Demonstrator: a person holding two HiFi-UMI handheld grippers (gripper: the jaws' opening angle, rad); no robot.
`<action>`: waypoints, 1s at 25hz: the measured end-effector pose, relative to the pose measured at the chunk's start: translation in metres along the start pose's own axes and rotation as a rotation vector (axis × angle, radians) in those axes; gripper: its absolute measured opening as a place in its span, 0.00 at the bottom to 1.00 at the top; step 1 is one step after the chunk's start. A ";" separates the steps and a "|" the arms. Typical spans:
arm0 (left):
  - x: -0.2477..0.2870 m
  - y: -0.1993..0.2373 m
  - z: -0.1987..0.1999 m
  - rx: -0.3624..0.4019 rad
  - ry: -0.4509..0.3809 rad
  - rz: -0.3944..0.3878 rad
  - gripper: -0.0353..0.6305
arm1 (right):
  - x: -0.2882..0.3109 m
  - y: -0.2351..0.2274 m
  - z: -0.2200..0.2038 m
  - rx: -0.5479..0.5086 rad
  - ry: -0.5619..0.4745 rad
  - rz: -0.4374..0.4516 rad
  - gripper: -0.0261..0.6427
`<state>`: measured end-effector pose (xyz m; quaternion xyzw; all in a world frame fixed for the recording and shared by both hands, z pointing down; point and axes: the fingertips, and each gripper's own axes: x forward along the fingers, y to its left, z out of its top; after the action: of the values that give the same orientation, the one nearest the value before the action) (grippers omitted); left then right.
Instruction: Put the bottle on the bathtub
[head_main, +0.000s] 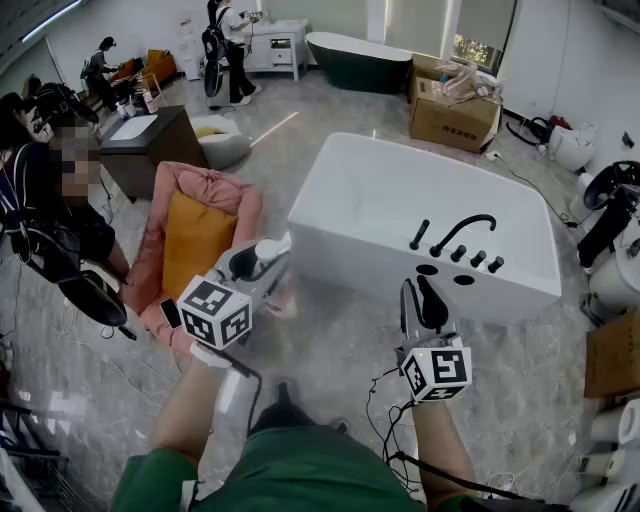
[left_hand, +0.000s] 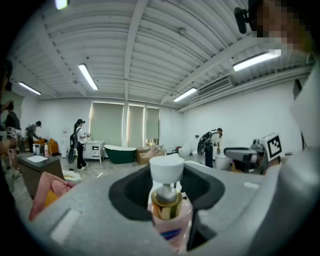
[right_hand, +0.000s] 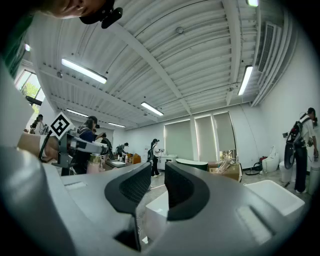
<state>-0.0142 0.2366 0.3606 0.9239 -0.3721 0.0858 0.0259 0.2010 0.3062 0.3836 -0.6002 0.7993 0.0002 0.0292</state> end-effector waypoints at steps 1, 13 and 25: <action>-0.014 -0.006 0.000 -0.003 -0.006 0.009 0.30 | -0.007 0.005 0.003 0.000 -0.001 0.000 0.17; -0.128 0.005 -0.011 -0.043 -0.096 0.064 0.30 | -0.018 0.077 -0.018 0.031 0.027 0.002 0.17; -0.168 0.094 -0.006 -0.021 -0.088 -0.043 0.30 | 0.024 0.173 0.036 -0.018 0.018 -0.095 0.17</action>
<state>-0.1985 0.2842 0.3347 0.9342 -0.3537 0.0405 0.0211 0.0304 0.3323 0.3409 -0.6378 0.7700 0.0006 0.0169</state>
